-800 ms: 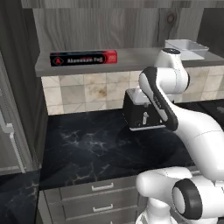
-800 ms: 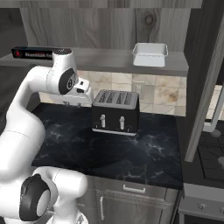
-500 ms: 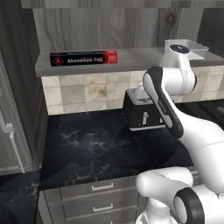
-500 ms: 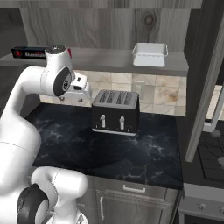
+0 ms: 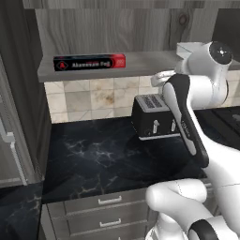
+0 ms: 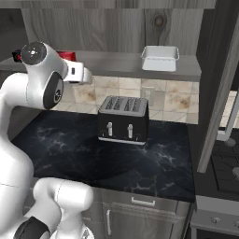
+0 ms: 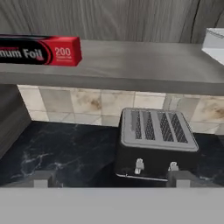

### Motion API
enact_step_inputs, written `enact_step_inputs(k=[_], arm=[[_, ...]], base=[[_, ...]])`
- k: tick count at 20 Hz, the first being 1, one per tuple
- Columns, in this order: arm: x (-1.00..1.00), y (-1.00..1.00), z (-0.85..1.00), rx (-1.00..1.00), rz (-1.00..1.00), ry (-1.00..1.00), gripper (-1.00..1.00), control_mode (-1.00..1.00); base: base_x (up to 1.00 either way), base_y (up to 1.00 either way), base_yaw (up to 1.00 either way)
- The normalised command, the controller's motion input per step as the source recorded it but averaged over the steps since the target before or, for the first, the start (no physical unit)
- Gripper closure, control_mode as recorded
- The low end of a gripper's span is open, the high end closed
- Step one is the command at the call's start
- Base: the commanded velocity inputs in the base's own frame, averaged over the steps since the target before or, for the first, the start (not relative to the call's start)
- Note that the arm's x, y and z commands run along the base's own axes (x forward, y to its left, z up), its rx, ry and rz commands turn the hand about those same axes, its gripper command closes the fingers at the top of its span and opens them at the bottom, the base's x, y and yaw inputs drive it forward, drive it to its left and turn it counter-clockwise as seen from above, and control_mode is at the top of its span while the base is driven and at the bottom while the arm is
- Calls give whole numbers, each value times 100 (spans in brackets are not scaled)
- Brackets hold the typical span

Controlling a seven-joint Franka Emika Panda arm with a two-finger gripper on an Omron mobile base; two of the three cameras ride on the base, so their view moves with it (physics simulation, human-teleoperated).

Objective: Retrieve the tupperware and aluminum foil from the cabinet and place them on the dining counter near the plate with lime and avocado to prepare for storing leftovers.

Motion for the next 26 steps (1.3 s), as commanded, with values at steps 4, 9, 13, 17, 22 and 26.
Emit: enact_step_inputs(k=[4,9,13,17,22,26], arm=[[0,0,92,0,0,-44,-100,-100],[0,12,67,0,4,-41,-100,-100],[0,12,14,0,18,-15,-100,-100],[1,6,0,0,22,1,-100,-100],[12,5,0,0,19,19,-100,-100],[22,0,0,0,6,21,-100,-100]], base=[[0,0,0],[0,0,0],[0,0,0],[0,0,0],[0,0,0],[0,0,0]])
